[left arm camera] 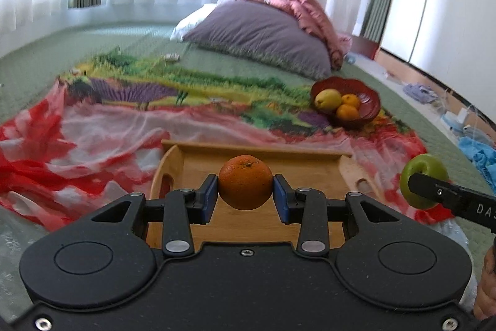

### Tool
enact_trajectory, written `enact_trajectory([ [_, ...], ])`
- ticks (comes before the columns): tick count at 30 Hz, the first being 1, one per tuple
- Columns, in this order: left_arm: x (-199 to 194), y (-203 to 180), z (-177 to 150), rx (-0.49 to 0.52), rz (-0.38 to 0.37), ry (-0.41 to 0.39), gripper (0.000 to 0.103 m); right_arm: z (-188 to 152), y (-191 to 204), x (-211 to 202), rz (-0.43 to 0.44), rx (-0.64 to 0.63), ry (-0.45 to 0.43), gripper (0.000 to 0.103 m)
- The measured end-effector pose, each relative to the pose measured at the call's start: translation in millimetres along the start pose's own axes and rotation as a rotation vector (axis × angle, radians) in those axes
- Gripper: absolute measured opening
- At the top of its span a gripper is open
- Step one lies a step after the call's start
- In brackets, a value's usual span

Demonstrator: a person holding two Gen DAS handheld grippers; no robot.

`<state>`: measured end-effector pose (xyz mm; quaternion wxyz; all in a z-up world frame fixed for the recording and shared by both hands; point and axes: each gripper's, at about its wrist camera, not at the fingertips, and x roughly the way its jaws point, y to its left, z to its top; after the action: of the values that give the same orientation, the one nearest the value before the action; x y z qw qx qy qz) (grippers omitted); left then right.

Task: Organize fruits
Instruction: 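Carry the tangerine with the left tool while the right tool carries the apple over the tray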

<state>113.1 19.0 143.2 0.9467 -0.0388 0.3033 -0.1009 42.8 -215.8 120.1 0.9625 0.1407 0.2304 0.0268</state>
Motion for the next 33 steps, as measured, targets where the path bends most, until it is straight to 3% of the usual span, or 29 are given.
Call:
enact_trajectory([
  [11,122,6,1,0.016,0.045,0.086,0.036,7,-26,114,-0.04,-0.002,0.153,0.058],
  [16,156,9,-1,0.017,0.088,0.122,0.036,2,-24,153,-0.07,-0.047,0.207,0.058],
  [33,188,0,-5,0.053,0.127,0.175,0.036,-11,-22,190,-0.084,-0.084,0.275,0.058],
])
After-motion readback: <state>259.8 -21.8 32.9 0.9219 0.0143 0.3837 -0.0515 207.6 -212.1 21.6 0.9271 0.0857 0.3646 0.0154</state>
